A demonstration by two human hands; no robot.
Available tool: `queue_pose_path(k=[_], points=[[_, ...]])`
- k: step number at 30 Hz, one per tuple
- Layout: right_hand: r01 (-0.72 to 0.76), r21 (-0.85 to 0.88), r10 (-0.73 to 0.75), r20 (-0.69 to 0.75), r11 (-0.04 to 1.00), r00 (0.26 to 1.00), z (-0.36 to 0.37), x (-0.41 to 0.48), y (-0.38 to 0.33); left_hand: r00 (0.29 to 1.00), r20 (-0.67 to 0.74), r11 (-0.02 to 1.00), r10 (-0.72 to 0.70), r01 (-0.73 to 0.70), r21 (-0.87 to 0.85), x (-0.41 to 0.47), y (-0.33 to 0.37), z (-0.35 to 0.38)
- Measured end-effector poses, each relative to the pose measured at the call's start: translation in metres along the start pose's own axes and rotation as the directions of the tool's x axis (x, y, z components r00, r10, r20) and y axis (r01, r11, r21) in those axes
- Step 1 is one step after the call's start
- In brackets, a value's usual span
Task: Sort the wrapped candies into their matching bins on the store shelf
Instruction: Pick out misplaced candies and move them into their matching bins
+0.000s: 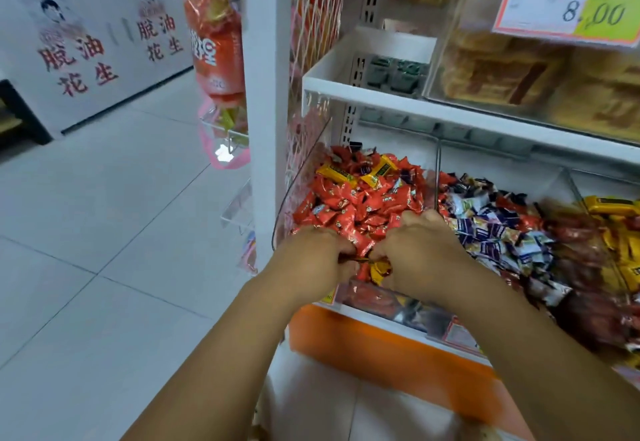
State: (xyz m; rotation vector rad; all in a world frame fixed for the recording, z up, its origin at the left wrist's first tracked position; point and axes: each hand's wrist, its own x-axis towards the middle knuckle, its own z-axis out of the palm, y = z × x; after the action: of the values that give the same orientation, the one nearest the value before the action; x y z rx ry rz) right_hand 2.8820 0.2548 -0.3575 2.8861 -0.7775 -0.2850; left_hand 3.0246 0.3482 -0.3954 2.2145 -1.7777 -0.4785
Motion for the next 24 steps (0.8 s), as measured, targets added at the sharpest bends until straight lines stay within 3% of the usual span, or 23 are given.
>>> queue_pose_path(k=[6, 10, 14, 19, 21, 24], points=[[-0.046, 0.165, 0.080, -0.208, 0.985, 0.975, 0.007, 0.000, 0.001, 0.994, 0.040, 0.994, -0.102, 0.100, 0.042, 0.006, 0.009, -0.004], [-0.001, 0.344, 0.091, -0.247, 0.939, 0.965, 0.010, 0.002, 0.016, 0.986, 0.065, 0.984, -0.153, 0.145, 0.108, 0.008, 0.017, -0.002], [0.042, 0.424, 0.094, -0.295, 0.905, 0.951, 0.009, 0.003, 0.025, 0.977, -0.010, 0.965, -0.211, 0.210, 0.159, 0.012, 0.030, 0.004], [0.033, 0.673, 0.225, -0.293, 0.739, 0.929, -0.006, -0.005, 0.033, 0.970, -0.111, 0.974, -0.218, 0.224, 0.044, 0.013, 0.033, 0.008], [0.032, 0.762, 0.266, -0.266, 0.647, 0.927, -0.013, -0.011, 0.038, 0.965, -0.150, 0.977, -0.213, 0.207, -0.057, 0.012, 0.033, 0.007], [0.040, 0.807, 0.339, -0.292, 0.590, 0.894, -0.018, -0.018, 0.047, 0.959, -0.193, 0.952, -0.206, 0.151, -0.266, 0.012, 0.030, 0.005]])
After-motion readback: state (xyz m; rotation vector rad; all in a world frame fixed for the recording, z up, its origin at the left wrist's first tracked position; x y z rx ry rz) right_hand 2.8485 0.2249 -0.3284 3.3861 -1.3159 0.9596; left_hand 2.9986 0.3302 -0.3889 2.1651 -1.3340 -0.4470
